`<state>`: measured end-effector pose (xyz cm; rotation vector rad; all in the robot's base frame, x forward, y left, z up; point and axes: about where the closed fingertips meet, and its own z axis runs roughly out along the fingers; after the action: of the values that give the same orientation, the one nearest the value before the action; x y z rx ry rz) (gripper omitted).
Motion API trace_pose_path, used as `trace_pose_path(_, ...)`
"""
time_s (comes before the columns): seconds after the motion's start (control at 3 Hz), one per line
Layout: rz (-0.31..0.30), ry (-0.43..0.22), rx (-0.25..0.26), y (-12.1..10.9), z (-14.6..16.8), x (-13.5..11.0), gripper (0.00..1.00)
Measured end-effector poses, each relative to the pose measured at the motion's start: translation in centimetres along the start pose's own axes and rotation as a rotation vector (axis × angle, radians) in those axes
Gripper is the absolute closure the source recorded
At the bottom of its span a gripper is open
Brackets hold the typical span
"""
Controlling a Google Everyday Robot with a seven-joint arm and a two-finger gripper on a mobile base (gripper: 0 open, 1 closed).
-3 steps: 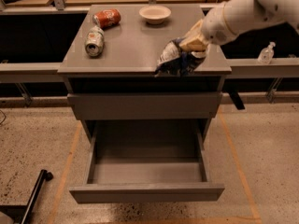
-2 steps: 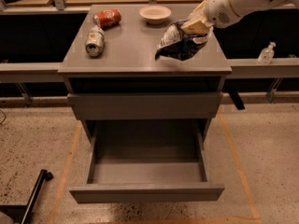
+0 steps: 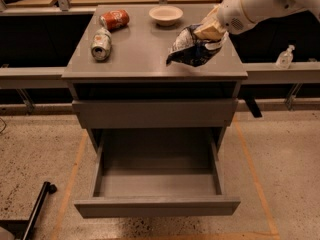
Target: Pick blue chip bag from middle drawer and place on counter
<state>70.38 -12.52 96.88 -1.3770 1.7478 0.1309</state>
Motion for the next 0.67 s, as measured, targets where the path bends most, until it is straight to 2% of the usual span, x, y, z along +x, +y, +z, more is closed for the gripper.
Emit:
trace_pose_path(0.33,0.015,-0.007,0.079,-0.6,2.2,0.1,1.0)
trace_pose_path(0.67,0.025,-0.021,0.174,-2.9,5.0,0.6,0.83)
